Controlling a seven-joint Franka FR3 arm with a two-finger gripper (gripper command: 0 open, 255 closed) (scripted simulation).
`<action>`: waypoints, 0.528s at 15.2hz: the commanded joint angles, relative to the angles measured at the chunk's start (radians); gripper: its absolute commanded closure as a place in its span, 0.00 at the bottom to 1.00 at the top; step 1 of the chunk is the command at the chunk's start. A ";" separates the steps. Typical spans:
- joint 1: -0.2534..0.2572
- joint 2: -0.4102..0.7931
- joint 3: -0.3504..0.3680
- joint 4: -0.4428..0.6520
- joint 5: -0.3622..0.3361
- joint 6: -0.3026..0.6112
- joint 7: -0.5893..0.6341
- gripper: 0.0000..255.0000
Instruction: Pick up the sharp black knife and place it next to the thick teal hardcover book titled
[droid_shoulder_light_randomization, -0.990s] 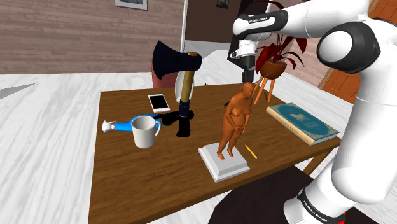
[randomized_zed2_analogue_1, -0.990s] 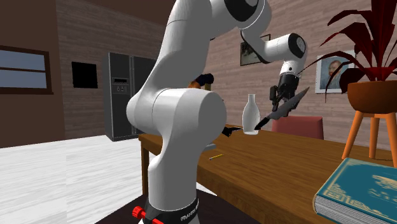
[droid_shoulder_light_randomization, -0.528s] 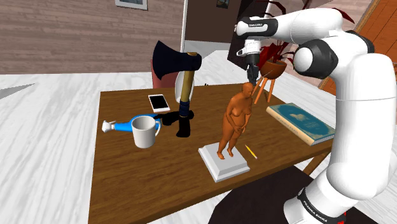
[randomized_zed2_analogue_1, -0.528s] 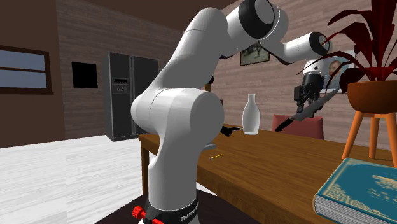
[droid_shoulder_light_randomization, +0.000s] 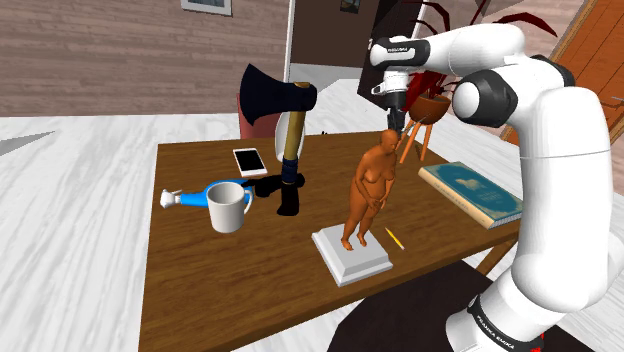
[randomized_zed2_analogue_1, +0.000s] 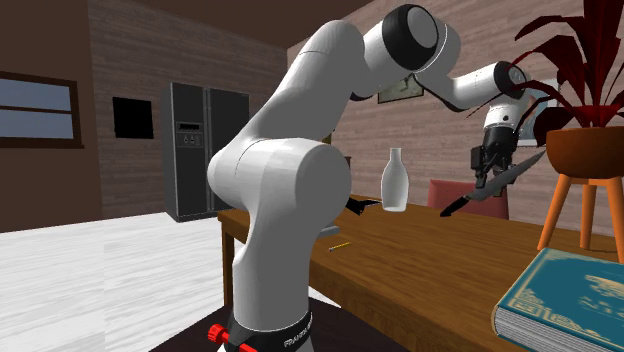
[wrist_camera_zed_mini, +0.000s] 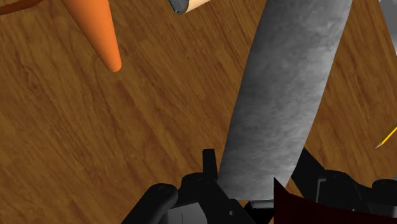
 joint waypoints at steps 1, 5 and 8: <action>0.004 -0.006 0.000 -0.033 -0.001 0.028 0.001 1.00; 0.009 -0.001 0.002 -0.080 0.002 0.079 0.002 1.00; 0.011 0.006 0.004 -0.111 0.004 0.115 0.003 1.00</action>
